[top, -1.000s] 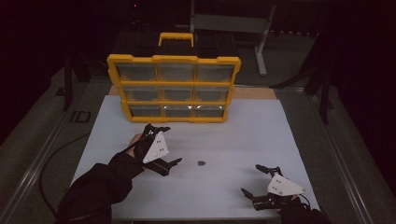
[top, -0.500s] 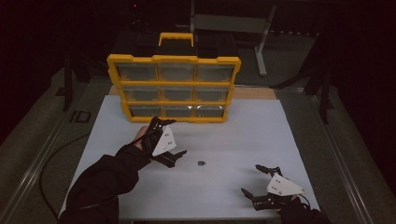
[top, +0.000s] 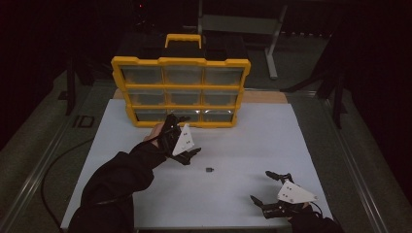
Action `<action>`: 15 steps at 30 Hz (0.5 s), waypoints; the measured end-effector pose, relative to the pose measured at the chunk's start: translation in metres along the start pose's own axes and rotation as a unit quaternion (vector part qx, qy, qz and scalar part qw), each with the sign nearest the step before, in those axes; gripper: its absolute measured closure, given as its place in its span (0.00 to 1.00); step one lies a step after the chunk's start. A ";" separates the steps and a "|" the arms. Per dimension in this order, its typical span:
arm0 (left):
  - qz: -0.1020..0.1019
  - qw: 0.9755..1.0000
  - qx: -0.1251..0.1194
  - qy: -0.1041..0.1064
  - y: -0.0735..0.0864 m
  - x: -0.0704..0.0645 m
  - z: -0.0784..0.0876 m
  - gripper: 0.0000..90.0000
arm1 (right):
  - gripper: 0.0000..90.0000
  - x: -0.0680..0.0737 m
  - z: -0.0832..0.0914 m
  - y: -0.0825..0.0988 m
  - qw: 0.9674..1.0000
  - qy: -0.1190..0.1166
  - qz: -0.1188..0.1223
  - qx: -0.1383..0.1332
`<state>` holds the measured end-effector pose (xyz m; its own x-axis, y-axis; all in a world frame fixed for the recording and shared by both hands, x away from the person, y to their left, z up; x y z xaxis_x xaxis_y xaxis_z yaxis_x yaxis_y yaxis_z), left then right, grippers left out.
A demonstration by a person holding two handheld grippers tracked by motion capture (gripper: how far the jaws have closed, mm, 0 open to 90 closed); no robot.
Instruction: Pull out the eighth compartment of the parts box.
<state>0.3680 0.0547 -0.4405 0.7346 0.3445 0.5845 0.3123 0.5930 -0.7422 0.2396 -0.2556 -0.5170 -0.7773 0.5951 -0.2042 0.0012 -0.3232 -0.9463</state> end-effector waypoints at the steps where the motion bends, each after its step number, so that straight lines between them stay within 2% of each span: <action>1: 0.003 1.000 0.001 -0.001 0.000 0.002 -0.001 0.00 | 0.09 0.000 0.000 0.000 1.000 0.000 0.002 0.000; 2: 0.006 1.000 0.005 -0.005 0.000 0.004 -0.002 0.00 | 0.09 0.000 0.000 0.001 1.000 0.000 0.006 0.001; 3: 0.011 1.000 -0.003 -0.016 0.000 0.007 -0.003 0.00 | 0.09 0.000 -0.001 0.001 1.000 -0.003 0.001 0.002; 4: 0.014 1.000 0.008 -0.014 0.001 0.009 -0.005 0.00 | 0.09 0.001 -0.001 0.001 1.000 0.001 0.002 0.003; 5: 0.005 1.000 0.010 -0.022 0.001 0.011 -0.006 0.00 | 0.09 0.000 -0.001 0.001 1.000 0.001 0.002 0.004; 6: 0.015 1.000 0.011 -0.018 0.001 0.011 -0.007 0.00 | 0.09 0.000 -0.001 0.001 1.000 0.000 0.002 0.004; 7: 0.023 0.999 0.021 -0.007 0.000 0.011 -0.009 0.00 | 0.09 0.000 -0.001 0.001 1.000 0.002 0.001 0.002; 8: 0.021 1.000 0.013 -0.007 0.000 0.011 -0.010 0.00 | 0.09 -0.001 -0.001 0.001 1.000 0.001 0.003 0.003; 9: 0.023 0.999 0.023 0.006 0.000 0.010 -0.011 0.00 | 0.09 0.000 -0.001 0.001 1.000 0.001 0.002 0.004; 10: 0.028 0.999 0.020 0.001 -0.002 0.010 -0.014 0.00 | 0.09 0.000 -0.001 0.001 1.000 0.003 0.002 0.004; 11: 0.016 0.999 0.032 -0.001 -0.003 0.009 -0.016 0.00 | 0.09 0.000 -0.002 0.000 1.000 0.004 0.007 0.004; 12: -0.016 0.999 0.035 0.002 -0.004 0.007 -0.016 0.00 | 0.09 0.001 -0.002 0.000 1.000 0.000 0.010 0.003; 13: -0.017 1.000 0.011 -0.003 -0.007 0.005 -0.017 0.00 | 0.09 0.000 -0.002 0.000 1.000 0.004 0.009 0.004; 14: -0.029 0.999 0.028 -0.002 -0.008 0.004 -0.019 0.00 | 0.09 0.000 -0.002 -0.001 1.000 0.005 0.010 0.001; 15: -0.044 0.999 0.022 -0.010 -0.008 0.002 -0.020 0.00 | 0.09 -0.001 -0.002 -0.002 1.000 0.005 0.008 -0.002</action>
<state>0.3790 0.0358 -0.4400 0.6935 0.3027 0.6538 0.3485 0.6534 -0.6721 0.2412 -0.2544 -0.5157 -0.7709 0.5973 -0.2213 0.0157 -0.3295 -0.9440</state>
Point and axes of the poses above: each handheld gripper's, and its own axes: z roughly backward along the jaws, y roughly out of its underside, x roughly to its left, the point moved 4 cm from there along -z, roughly forward along the jaws, and after that the axes turned 10 degrees about -x, right-handed, at the moved point
